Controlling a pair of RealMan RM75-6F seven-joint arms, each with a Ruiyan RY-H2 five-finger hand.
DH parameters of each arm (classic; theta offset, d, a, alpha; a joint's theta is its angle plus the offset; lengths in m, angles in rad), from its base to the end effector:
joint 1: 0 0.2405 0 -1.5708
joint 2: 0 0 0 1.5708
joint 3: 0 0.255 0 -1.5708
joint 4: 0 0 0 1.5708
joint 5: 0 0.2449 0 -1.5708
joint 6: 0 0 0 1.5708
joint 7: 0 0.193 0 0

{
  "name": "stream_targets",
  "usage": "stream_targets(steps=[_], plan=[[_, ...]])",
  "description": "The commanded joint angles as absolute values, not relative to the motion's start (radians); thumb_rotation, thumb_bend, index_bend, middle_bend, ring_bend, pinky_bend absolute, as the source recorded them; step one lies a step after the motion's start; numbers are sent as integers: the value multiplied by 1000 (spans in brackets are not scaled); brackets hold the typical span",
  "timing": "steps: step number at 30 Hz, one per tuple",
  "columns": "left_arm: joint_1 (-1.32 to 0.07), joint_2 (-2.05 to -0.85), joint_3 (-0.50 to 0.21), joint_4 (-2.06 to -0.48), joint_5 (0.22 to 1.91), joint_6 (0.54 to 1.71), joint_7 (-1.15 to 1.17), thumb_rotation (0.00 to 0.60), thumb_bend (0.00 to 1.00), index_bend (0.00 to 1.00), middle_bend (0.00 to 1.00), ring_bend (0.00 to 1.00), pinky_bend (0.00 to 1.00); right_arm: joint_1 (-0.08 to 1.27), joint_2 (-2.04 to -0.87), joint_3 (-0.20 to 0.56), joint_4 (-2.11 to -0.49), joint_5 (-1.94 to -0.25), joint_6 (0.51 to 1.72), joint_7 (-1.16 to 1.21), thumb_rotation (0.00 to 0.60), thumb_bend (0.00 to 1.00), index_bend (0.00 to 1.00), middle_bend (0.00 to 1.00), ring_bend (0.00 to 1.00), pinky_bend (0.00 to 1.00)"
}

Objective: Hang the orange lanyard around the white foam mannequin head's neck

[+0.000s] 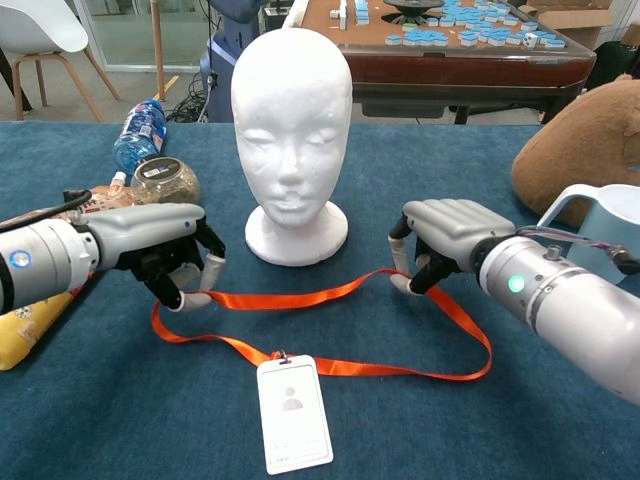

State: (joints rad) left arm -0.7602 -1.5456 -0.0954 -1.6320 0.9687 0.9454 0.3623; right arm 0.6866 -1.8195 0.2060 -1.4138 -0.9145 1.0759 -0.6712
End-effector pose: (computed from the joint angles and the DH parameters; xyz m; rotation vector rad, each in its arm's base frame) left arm -0.1271 0.3456 -0.1000 -1.9421 -1.1770 -0.8632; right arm -0.1291 -0.3598 -0.1337 1.7737 -1.0072 0.7714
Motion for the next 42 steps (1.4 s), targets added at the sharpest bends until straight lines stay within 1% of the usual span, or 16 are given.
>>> stream_targets(steps=[1, 4, 10, 13, 17, 25, 31, 42], plan=[[-741, -1491, -118, -1695, 1009, 962, 303, 600, 323, 622, 858, 877, 964, 653, -1735, 188, -1532, -997, 1125, -621, 600, 409, 619, 1000, 1000, 1000], [-726, -1427, -147, -1762, 1054, 973, 231, 600, 323, 622, 858, 878, 964, 620, -1645, 173, -1649, -1083, 1172, -572, 600, 409, 619, 1000, 1000, 1000], [-709, -1331, -204, -1838, 1122, 1000, 129, 600, 323, 622, 858, 877, 964, 568, -1510, 172, -1795, -1222, 1268, -497, 600, 409, 619, 1000, 1000, 1000], [-707, -1297, -235, -1858, 1133, 1012, 91, 600, 322, 622, 858, 877, 964, 552, -1462, 191, -1835, -1268, 1313, -480, 600, 409, 619, 1000, 1000, 1000], [-709, -1264, -270, -1874, 1127, 1017, 56, 600, 322, 622, 858, 877, 964, 547, -1428, 233, -1866, -1285, 1347, -459, 600, 409, 620, 1000, 1000, 1000], [-727, -1251, -316, -1842, 1092, 1039, 60, 600, 323, 622, 858, 876, 964, 577, -1424, 292, -1858, -1249, 1334, -472, 600, 409, 622, 1000, 1000, 1000], [-741, -1262, -338, -1782, 1057, 1063, 89, 600, 322, 622, 858, 876, 964, 618, -1454, 330, -1824, -1212, 1312, -491, 600, 409, 622, 1000, 1000, 1000], [-781, -1278, -376, -1726, 979, 1042, 97, 600, 323, 621, 858, 875, 964, 699, -1530, 406, -1740, -1134, 1309, -539, 600, 409, 622, 1000, 1000, 1000]])
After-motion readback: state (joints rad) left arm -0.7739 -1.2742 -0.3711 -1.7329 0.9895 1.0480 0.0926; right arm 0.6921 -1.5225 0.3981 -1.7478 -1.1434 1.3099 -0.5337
